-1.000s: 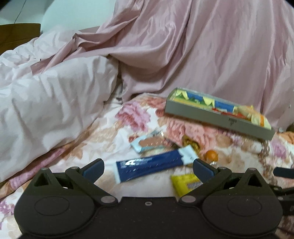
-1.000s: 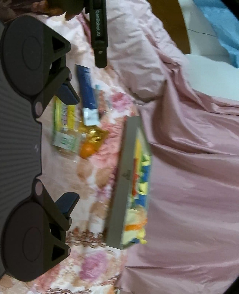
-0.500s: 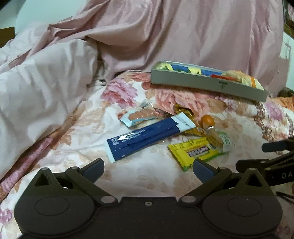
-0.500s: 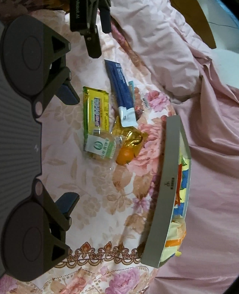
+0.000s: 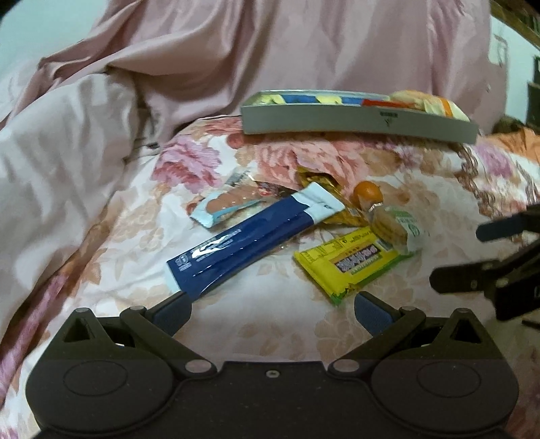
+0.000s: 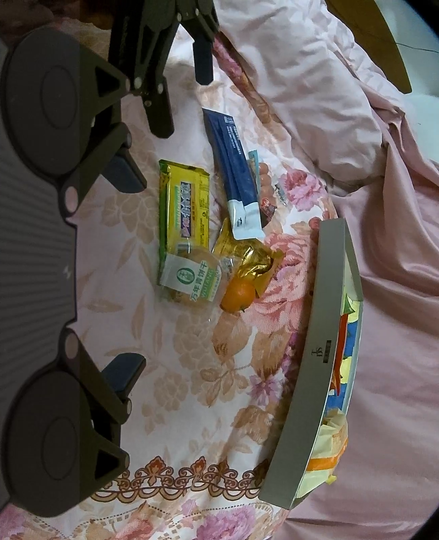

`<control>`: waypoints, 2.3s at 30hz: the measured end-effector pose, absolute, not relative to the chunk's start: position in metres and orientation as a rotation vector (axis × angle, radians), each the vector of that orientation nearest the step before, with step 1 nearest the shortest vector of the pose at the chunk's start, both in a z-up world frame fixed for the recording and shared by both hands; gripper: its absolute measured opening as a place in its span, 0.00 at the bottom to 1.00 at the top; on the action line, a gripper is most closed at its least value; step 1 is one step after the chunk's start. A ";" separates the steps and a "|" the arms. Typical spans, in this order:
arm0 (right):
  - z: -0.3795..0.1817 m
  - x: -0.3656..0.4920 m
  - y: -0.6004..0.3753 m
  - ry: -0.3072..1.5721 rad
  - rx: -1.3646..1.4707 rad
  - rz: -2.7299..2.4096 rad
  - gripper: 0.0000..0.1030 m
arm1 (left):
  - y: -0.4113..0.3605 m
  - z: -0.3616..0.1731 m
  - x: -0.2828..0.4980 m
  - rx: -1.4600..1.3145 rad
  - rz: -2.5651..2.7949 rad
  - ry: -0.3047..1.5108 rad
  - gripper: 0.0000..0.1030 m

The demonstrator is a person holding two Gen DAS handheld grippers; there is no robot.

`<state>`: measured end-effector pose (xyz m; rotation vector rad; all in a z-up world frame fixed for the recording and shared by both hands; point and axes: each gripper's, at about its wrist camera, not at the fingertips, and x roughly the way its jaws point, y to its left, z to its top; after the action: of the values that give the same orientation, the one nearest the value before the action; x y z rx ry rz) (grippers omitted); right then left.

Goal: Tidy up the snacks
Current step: 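Open both grippers over the tray and withdraw them toward the remaining snacks, then grasp yellow bar with left gripper while right gripper grasps wrapped round cake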

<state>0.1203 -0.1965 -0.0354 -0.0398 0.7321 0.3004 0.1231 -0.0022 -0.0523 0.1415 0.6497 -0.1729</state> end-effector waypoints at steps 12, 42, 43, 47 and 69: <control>-0.036 0.148 -0.204 0.774 -0.004 0.339 1.00 | -0.027 -0.057 0.144 0.299 -0.333 0.669 0.99; -0.049 0.207 -0.219 0.826 0.157 0.429 0.78 | -0.074 -0.064 0.196 0.466 -0.588 0.739 0.84; -0.049 0.207 -0.217 0.826 0.152 0.434 0.75 | -0.074 -0.064 0.197 0.465 -0.595 0.744 0.83; -0.049 0.205 -0.213 0.830 0.134 0.441 0.64 | -0.073 -0.062 0.199 0.448 -0.604 0.772 0.69; -0.044 0.213 -0.233 0.880 0.144 0.349 0.51 | -0.066 -0.058 0.176 0.191 -0.342 0.905 0.54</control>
<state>0.2127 -0.2329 -0.0435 0.1441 0.8798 0.3489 0.1763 -0.0657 -0.0583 0.1909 0.9047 -0.3415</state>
